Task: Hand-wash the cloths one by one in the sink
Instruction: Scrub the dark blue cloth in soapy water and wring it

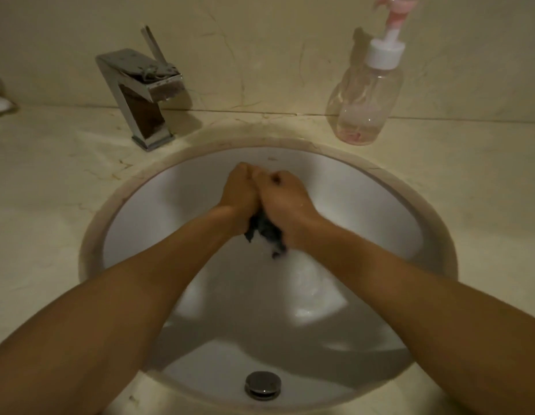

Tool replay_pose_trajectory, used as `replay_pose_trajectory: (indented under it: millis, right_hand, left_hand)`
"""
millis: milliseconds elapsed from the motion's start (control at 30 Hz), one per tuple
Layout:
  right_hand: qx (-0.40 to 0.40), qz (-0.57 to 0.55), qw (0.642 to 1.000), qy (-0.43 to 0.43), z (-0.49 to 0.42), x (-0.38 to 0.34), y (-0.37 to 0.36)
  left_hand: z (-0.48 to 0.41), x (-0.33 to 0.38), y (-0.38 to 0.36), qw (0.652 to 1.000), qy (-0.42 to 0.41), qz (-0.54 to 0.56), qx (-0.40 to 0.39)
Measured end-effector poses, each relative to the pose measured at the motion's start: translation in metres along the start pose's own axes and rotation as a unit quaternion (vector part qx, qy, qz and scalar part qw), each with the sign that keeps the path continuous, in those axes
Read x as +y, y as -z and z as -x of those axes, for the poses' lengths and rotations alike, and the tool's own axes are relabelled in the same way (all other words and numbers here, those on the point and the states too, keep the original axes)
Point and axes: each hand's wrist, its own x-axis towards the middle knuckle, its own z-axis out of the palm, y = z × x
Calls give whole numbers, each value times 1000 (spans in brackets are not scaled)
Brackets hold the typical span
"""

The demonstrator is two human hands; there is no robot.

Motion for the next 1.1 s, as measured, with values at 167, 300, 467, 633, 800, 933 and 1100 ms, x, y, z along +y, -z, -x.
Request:
replay_pose_trajectory:
  millis: [167,300,467,633,800,933,1100]
  right_hand:
    - [31,12,998,55,-6,-5,10]
    - [29,-2,999,19,-15,1,18]
    - [38,-8,996,77,9,2,-15]
    - [53,-53,997,28,-13,-6,24]
    - [41,14,993,107,5,4,1]
    - [-20,287,956,57,-23,1,34]
    - [-49,551,830,77,-47,17,60]
  left_hand:
    - [32,28,-15,990,28,136,36]
    - [38,28,-26,995,0,82,57]
    - [18,25,0,989,9,111,97]
    - [40,30,-26,996,-33,66,57]
    - [22,27,-1,992,14,111,64]
    - [17,26,-2,997,68,-13,17]
    - [7,8,21,916,-45,-398,5]
